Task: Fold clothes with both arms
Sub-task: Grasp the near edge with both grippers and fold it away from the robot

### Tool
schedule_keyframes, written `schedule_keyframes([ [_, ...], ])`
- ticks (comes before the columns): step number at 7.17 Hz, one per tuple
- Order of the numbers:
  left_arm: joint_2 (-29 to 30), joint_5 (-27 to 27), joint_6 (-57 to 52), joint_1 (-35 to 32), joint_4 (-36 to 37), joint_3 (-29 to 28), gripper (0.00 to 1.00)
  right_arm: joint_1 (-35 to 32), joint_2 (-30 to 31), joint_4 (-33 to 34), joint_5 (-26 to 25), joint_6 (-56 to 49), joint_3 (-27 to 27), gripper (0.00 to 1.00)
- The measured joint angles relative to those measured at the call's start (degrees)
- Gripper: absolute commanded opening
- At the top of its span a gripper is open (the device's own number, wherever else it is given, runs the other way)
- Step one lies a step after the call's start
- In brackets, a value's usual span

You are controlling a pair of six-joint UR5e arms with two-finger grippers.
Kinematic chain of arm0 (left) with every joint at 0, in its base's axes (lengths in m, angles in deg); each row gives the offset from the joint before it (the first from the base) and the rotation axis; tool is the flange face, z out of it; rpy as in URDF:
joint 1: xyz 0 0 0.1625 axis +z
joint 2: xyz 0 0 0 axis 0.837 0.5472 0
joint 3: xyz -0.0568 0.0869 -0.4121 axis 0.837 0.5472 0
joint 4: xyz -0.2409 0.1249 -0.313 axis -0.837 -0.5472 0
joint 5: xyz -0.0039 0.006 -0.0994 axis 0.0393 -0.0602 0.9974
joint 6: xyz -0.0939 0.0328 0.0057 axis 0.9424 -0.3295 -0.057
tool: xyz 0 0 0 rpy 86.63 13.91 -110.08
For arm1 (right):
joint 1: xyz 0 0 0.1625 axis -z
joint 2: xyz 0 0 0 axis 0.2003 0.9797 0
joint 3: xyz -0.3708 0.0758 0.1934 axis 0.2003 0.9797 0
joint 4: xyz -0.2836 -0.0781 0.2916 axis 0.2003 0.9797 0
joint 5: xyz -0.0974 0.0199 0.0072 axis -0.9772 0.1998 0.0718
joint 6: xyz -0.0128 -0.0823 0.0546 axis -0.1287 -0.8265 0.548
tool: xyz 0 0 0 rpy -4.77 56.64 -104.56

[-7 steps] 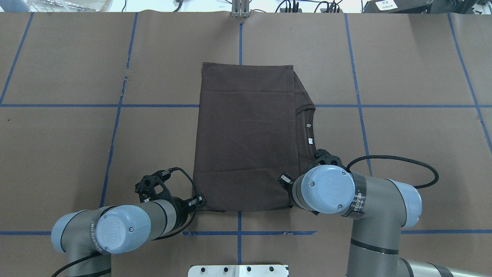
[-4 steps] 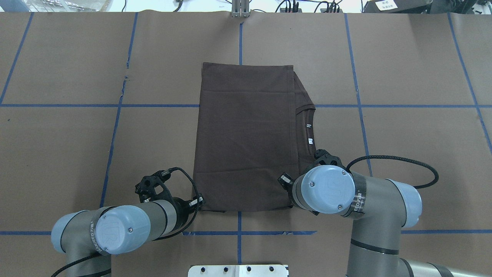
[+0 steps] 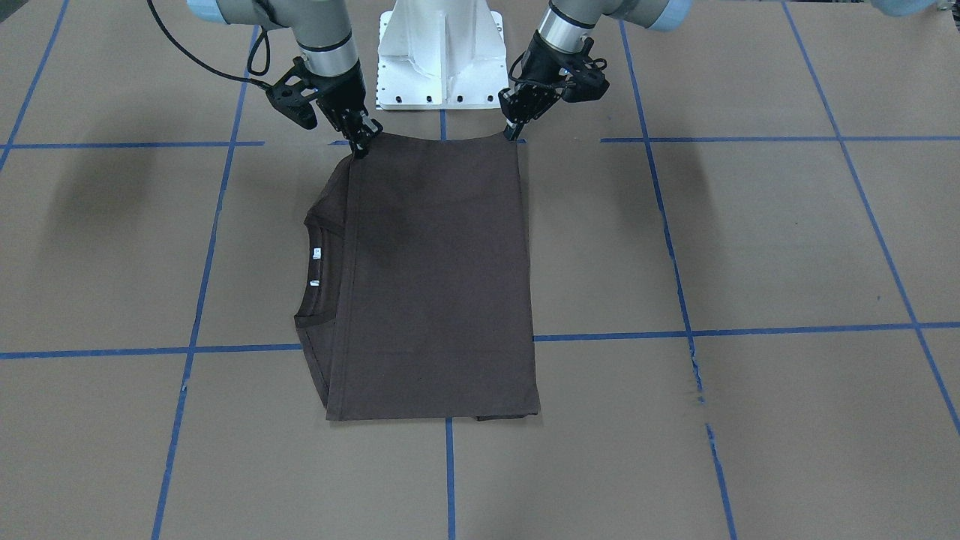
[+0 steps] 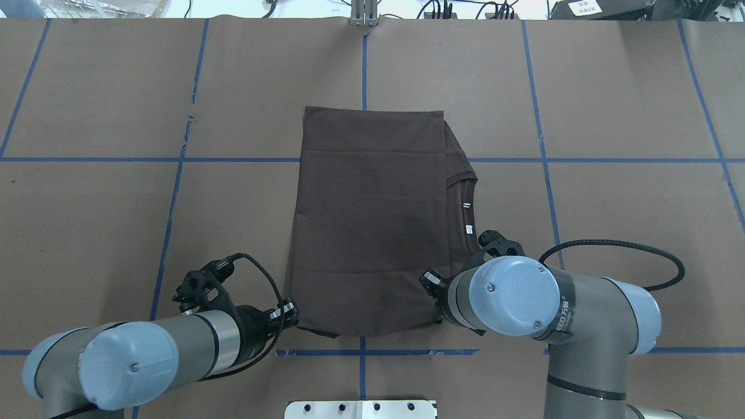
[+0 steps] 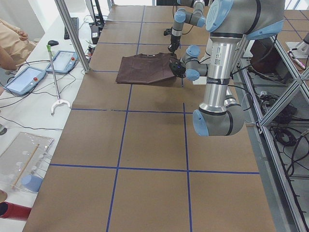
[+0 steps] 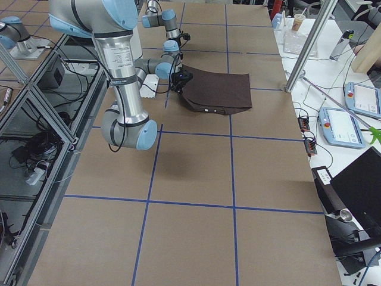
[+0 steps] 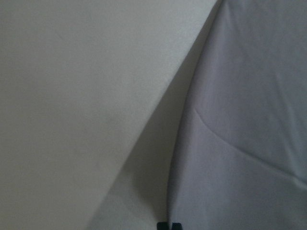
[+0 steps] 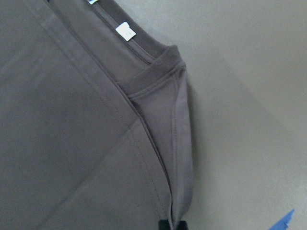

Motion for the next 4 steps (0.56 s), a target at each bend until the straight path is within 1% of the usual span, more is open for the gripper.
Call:
schedule_keyframes([
  [2, -1.9, -0.2, 4.5, 2.8, 1.9, 6.7, 0.00, 1.5, 2.1, -0.1, 0.2, -0.1, -4.4, 0.00],
  [3, -1.6, -0.2, 5.1, 3.1, 2.7, 8.4, 0.00, 1.5, 2.7, -0.1, 0.2, -0.1, -6.3, 0.00],
  [4, -0.7, -0.2, 4.3, 1.9, 3.1, 8.1, 0.00, 0.5, 2.5, -0.1, 0.2, -0.4, -6.8, 0.00],
])
